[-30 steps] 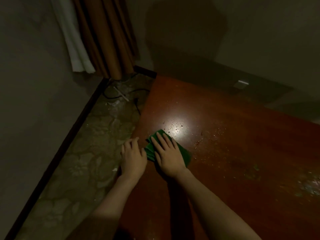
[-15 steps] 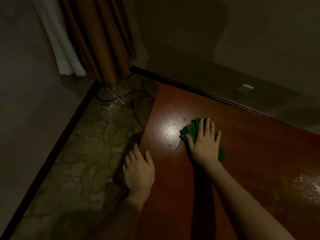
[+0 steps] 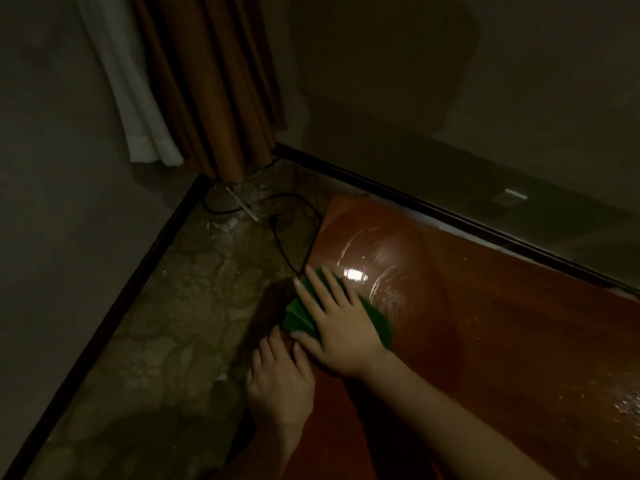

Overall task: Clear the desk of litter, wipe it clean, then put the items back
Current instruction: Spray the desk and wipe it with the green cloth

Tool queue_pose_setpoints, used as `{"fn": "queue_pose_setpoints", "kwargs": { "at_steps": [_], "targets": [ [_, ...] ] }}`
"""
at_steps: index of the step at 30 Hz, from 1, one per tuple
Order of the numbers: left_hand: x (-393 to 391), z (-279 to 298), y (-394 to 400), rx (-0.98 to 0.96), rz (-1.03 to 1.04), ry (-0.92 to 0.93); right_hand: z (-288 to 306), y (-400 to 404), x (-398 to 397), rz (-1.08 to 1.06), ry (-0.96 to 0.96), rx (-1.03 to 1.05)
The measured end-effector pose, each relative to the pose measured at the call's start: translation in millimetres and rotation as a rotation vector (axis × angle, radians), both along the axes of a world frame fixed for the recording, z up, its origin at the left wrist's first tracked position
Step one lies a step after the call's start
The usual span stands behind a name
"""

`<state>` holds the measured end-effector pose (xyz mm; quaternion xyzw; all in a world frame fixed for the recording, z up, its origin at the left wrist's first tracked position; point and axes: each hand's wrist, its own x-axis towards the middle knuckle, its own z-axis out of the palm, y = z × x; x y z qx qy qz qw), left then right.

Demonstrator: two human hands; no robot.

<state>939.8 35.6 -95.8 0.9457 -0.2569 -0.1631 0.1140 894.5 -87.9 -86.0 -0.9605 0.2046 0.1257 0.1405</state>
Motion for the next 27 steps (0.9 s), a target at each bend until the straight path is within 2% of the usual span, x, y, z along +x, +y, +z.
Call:
{"fn": "queue_pose_setpoints", "kwargs": {
  "at_steps": [2, 4, 7, 9, 11, 14, 17, 20, 22, 25, 27],
  "targets": [
    [-0.5, -1.7, 1.3, -0.002, 0.007, -0.031, -2.4, -14.1, -31.4, -0.042, 0.033, -0.034],
    [0.3, -2.5, 0.9, -0.007, 0.003, -0.033, -2.8, -55.8, -42.1, -0.253, 0.106, -0.077],
    [0.2, -2.5, 1.2, -0.012, 0.009, 0.003, 3.2, -110.7, -15.8, -0.552, 0.108, -0.118],
    [1.0, -2.7, 1.0, -0.023, 0.011, 0.017, 1.2, -122.4, 18.0, -0.592, 0.073, -0.113],
    [0.5, -2.5, 0.3, -0.031, 0.014, 0.010, -1.2, -115.7, 48.9, -0.510, 0.049, -0.100],
    [-0.9, -1.7, 0.4, -0.027, 0.015, 0.014, 0.2, -80.5, 60.5, -0.274, 0.022, -0.074],
    [-1.1, -0.9, 0.0, -0.012, 0.018, 0.009, -1.5, -36.5, 22.7, -0.033, -0.034, -0.015],
    [-1.9, -0.9, -0.4, -0.004, 0.024, 0.001, -3.5, -37.6, -25.9, 0.080, 0.002, -0.029],
    [-1.2, -0.4, -0.7, 0.018, 0.017, 0.017, -6.0, -69.2, -37.4, -0.067, 0.062, -0.091],
    [-0.7, -1.1, -0.4, 0.023, 0.009, 0.040, -3.9, -113.3, -13.6, -0.505, 0.073, -0.127],
    [-1.0, -2.6, 1.1, 0.019, 0.002, 0.035, -3.9, -121.6, 12.5, -0.599, 0.065, -0.122]
  ]
}}
